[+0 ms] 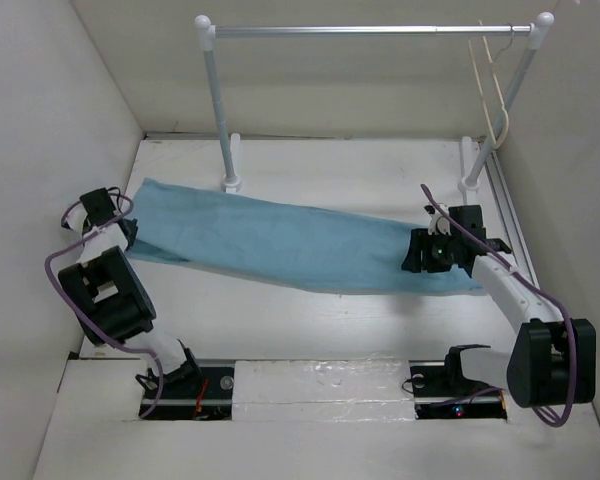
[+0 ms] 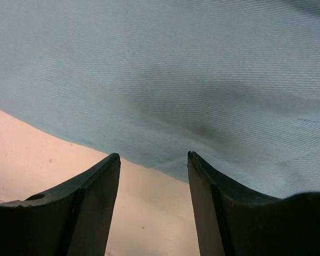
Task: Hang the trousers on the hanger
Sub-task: Fold the trousers at the center of the board.
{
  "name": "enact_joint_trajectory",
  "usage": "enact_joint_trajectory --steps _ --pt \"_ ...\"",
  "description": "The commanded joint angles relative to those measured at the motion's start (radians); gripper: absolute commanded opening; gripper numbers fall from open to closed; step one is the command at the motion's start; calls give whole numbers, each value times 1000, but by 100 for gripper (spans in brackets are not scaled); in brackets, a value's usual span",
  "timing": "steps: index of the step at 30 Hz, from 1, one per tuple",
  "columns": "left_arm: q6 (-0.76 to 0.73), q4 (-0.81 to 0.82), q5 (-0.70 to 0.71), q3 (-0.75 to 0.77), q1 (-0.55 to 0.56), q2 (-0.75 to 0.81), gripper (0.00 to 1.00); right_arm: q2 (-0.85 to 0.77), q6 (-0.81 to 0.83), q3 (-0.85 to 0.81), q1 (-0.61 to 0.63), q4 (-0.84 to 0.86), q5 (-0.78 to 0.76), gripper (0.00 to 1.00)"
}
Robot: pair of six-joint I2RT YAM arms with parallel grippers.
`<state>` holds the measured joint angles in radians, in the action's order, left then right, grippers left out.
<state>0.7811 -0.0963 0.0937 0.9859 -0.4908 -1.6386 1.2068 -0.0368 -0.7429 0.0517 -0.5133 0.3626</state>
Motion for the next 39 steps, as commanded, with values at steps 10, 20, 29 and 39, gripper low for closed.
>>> enact_joint_trajectory --steps 10,20,29,39 --pt "-22 -85 149 -64 -12 36 0 36 83 -36 -94 15 29 59" --pt "-28 -170 236 -3 -23 52 41 -71 40 -39 -197 -76 15 66" --pt "-69 -92 232 83 510 221 55 -282 -147 11 -357 -172 -72 65" --pt "-94 -26 209 -18 1115 194 50 -141 -201 7 -662 -125 -65 65"
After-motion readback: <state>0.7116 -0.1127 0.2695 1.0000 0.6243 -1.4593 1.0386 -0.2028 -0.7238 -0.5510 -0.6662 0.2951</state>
